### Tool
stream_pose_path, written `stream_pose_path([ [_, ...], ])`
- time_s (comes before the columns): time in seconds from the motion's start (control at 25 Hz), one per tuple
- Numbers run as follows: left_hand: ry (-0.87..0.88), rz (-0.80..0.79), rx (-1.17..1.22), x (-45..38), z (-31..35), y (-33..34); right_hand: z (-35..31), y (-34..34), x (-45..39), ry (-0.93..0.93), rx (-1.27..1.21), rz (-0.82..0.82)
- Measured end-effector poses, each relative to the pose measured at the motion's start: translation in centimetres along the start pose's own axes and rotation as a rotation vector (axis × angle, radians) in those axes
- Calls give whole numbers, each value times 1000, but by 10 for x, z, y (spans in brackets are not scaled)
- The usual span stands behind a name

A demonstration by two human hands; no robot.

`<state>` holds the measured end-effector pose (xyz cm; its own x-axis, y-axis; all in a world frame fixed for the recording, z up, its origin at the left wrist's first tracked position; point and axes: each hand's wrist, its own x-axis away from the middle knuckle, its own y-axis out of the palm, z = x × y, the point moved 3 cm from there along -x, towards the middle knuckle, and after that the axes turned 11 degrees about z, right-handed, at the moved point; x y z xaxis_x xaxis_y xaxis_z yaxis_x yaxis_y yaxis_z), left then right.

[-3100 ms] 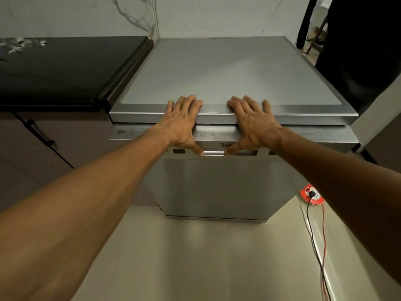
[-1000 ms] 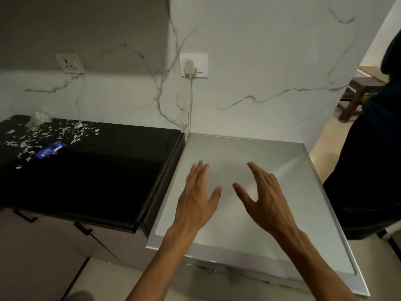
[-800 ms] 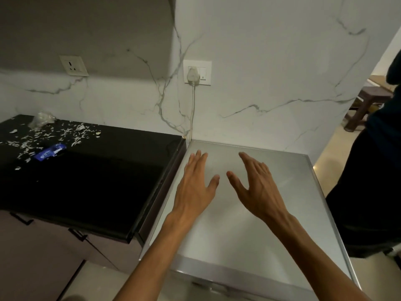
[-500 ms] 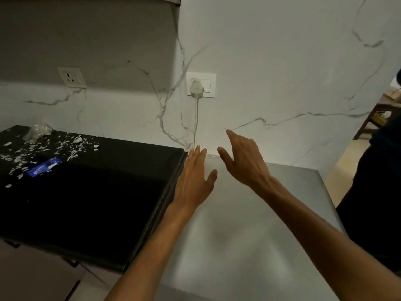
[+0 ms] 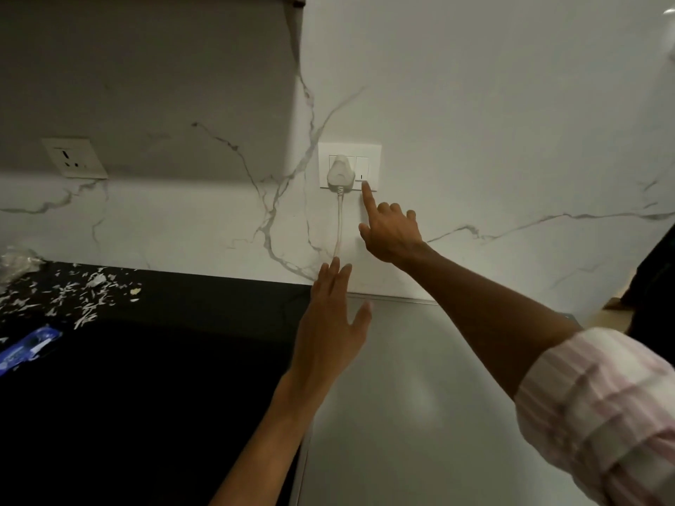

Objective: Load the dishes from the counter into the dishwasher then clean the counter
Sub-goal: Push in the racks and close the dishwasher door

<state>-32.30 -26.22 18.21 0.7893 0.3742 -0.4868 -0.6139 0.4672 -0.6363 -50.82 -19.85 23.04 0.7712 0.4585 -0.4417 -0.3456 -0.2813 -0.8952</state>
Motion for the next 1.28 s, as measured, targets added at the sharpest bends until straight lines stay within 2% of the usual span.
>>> stream_pose_path([
  [0.24, 40, -6, 16, 2, -19, 5, 11, 22, -30, 99, 107, -29],
  [0.4, 13, -69, 27, 17, -26, 22, 11, 28, -12, 92, 40, 2],
  [0.6, -45, -146, -22, 43, -23, 37, 16, 38, 53, 12, 4, -28],
  [0.84, -41, -100, -86, 81, -12, 34, 24, 28, 142, 4, -108, -18],
  [1.28, -190, -281, -186, 196, -1, 44, 49, 24, 320, 47, -128, -189],
])
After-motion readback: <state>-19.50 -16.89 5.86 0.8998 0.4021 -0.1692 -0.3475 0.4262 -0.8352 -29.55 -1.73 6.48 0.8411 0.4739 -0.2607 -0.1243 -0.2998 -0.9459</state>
